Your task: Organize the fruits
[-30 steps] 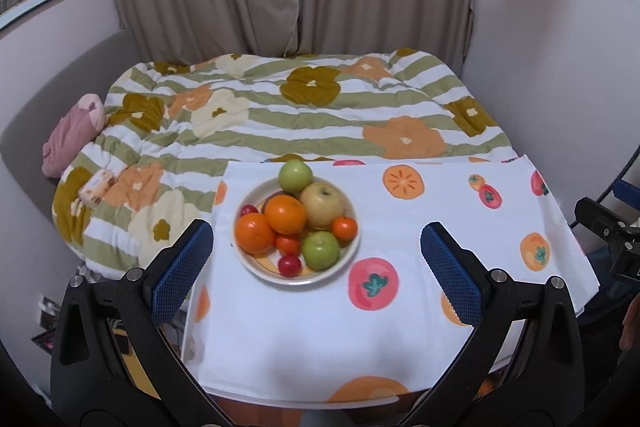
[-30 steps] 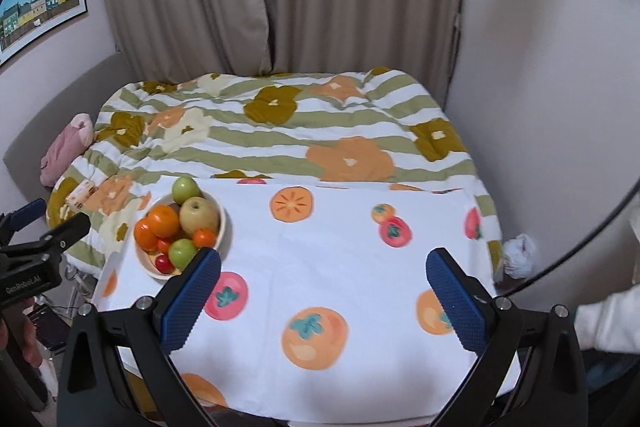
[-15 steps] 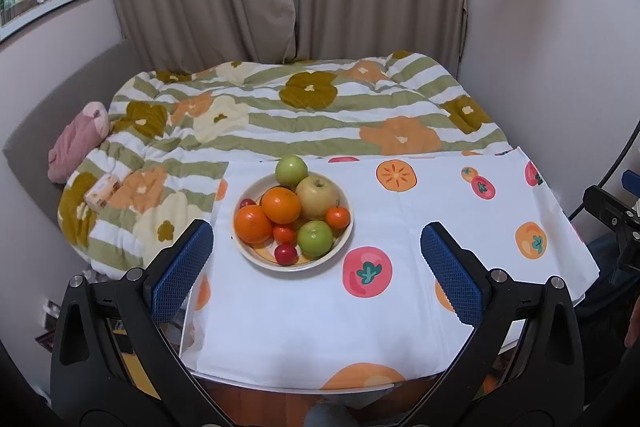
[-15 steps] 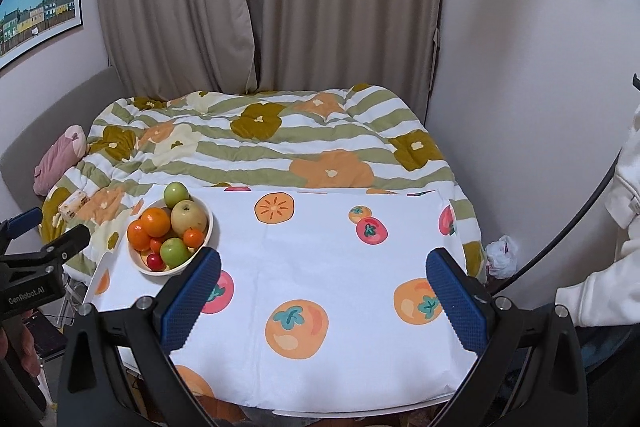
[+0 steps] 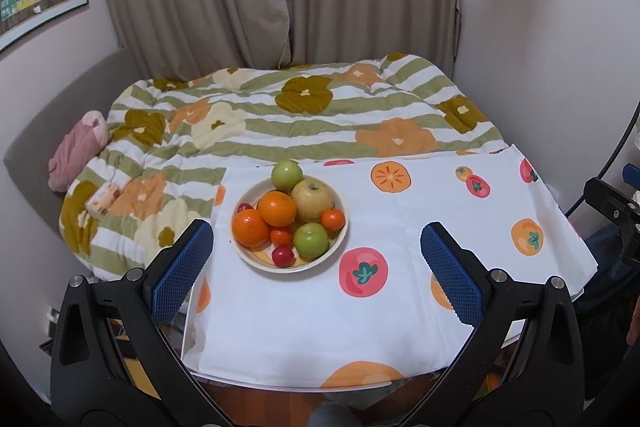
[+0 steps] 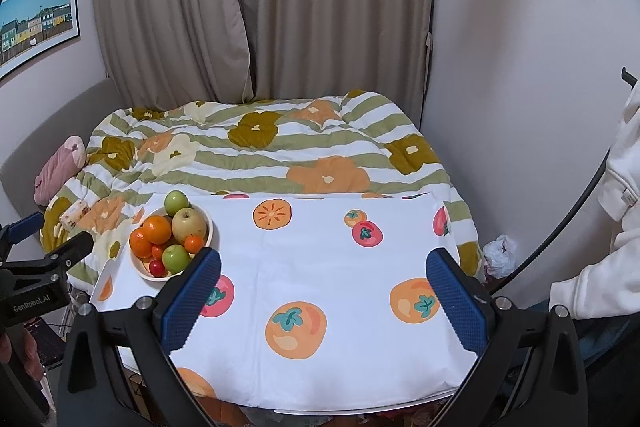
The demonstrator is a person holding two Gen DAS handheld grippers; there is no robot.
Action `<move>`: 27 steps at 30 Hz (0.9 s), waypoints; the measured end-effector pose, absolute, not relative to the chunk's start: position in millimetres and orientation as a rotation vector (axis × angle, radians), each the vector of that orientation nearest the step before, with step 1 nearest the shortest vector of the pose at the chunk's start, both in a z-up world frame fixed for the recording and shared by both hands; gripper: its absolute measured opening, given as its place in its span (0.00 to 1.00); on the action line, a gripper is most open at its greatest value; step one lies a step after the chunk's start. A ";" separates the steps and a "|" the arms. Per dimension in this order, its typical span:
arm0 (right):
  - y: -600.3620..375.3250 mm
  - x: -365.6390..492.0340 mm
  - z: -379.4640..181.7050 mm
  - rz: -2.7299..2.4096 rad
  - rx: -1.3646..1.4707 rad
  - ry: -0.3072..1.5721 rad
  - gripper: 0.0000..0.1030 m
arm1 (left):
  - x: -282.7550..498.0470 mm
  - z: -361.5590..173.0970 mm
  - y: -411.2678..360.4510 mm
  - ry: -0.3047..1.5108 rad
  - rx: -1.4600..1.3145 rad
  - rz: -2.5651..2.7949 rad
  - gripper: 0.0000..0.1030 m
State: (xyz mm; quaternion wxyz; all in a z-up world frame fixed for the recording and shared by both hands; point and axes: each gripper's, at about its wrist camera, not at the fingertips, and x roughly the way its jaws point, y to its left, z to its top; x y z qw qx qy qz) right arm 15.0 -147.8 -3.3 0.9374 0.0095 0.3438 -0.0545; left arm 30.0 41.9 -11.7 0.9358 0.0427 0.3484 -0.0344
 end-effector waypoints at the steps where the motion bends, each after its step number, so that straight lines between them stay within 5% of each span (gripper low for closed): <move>1: -148.4 15.4 -3.5 -0.109 0.020 0.702 1.00 | 30.1 -11.6 42.1 0.713 0.087 -0.070 1.00; 27: -146.4 15.3 -1.3 -0.109 0.020 0.698 1.00 | 32.3 -11.4 51.7 0.710 0.082 -0.057 1.00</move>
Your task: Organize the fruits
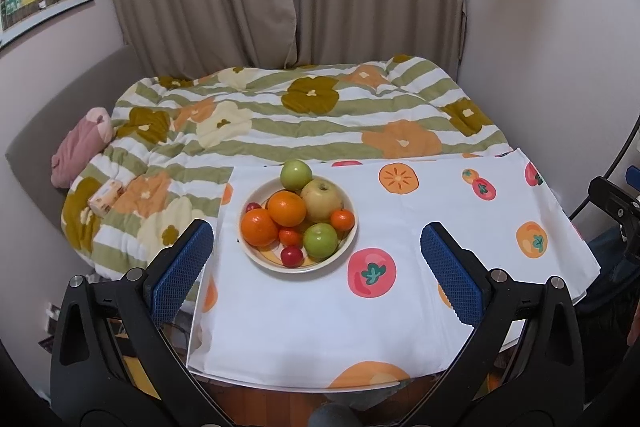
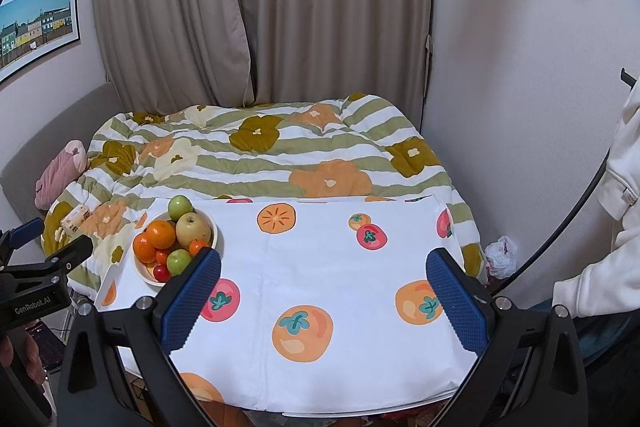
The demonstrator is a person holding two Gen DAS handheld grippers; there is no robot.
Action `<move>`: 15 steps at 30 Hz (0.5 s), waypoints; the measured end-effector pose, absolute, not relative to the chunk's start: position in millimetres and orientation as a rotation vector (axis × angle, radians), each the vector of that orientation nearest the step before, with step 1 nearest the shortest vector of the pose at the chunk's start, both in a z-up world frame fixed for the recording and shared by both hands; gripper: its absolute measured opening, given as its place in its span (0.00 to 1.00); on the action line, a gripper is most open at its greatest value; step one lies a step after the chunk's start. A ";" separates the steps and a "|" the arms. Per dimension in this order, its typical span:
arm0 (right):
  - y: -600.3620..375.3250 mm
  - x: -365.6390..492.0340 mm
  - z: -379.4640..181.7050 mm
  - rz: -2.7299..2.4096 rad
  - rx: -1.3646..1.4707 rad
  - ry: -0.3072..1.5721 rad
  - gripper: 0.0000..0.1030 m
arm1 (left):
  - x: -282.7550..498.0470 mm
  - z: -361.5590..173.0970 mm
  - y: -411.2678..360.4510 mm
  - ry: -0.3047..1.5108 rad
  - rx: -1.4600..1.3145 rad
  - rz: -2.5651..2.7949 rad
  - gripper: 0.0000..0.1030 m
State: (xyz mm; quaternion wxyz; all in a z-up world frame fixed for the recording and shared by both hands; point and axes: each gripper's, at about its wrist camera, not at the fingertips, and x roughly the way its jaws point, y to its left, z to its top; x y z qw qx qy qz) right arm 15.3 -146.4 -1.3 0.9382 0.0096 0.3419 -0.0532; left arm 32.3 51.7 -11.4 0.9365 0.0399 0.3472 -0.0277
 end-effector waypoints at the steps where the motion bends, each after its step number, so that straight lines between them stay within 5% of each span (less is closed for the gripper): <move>1: -146.2 15.2 -1.5 -0.108 0.020 0.698 1.00 | 32.2 -11.5 51.3 0.710 0.080 -0.058 1.00; 15: -145.7 14.7 -2.2 -0.109 0.022 0.696 1.00 | 33.2 -11.4 54.3 0.709 0.080 -0.062 1.00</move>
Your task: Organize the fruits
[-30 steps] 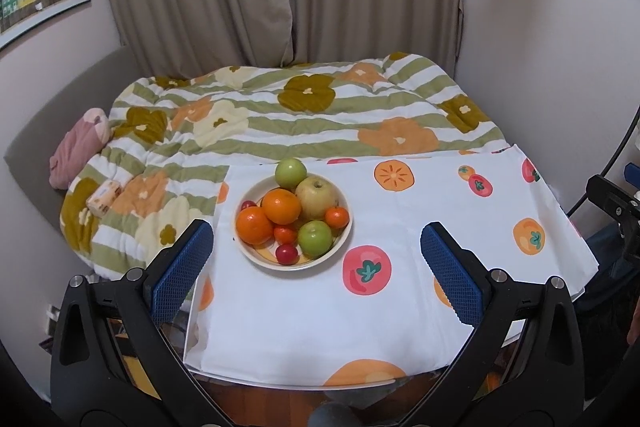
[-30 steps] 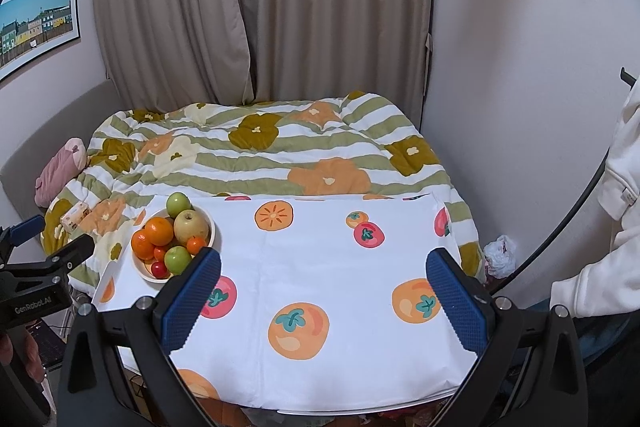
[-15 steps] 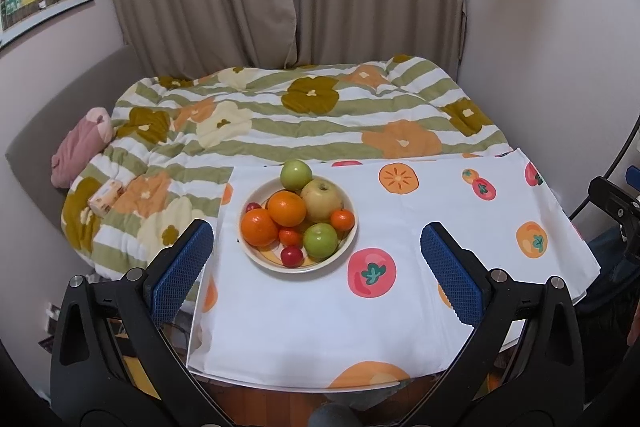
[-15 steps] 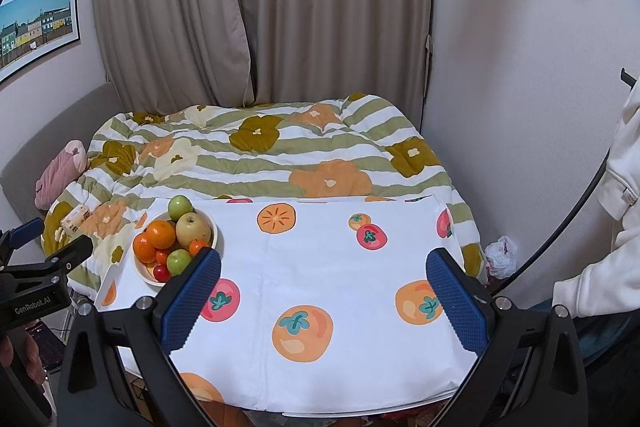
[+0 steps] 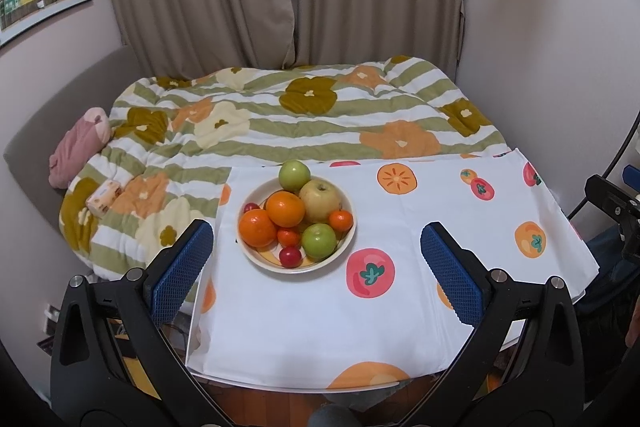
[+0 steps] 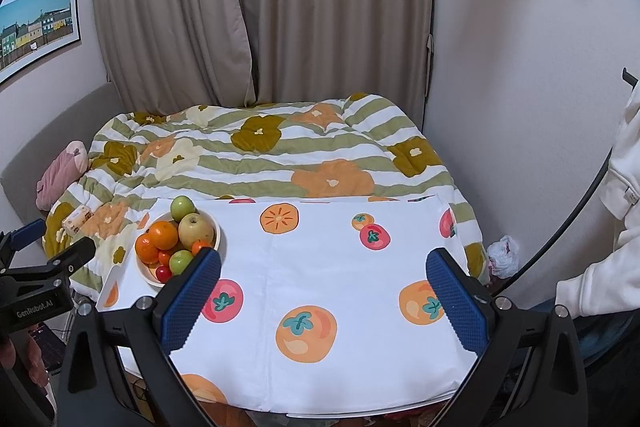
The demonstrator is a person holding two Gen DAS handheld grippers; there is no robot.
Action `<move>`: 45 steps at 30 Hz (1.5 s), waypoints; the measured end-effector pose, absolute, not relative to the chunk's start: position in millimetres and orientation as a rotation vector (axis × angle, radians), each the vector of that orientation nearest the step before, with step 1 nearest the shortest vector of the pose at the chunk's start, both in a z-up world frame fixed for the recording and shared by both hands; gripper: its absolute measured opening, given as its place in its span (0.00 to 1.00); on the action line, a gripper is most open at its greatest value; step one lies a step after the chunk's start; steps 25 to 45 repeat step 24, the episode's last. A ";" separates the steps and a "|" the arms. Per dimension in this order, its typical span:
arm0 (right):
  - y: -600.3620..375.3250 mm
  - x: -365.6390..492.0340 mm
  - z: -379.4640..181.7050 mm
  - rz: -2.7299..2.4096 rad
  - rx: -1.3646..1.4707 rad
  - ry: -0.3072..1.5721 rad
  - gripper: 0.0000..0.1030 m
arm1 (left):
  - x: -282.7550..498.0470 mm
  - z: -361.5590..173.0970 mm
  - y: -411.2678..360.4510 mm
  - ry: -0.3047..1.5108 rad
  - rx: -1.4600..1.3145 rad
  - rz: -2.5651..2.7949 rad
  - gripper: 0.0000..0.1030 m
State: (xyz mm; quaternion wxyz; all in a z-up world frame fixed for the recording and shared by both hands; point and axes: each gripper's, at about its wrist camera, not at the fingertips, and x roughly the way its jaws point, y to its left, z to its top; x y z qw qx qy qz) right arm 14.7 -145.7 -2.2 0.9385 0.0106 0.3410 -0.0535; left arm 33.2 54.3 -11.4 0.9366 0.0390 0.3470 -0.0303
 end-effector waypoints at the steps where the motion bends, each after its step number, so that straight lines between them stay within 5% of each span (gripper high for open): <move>1: -145.8 14.8 -2.2 -0.109 0.022 0.697 1.00 | 33.5 -11.4 53.9 0.709 0.082 -0.061 1.00; 45: -138.3 21.1 4.8 -0.106 0.027 0.688 1.00 | 35.4 -11.4 53.0 0.671 0.101 -0.025 1.00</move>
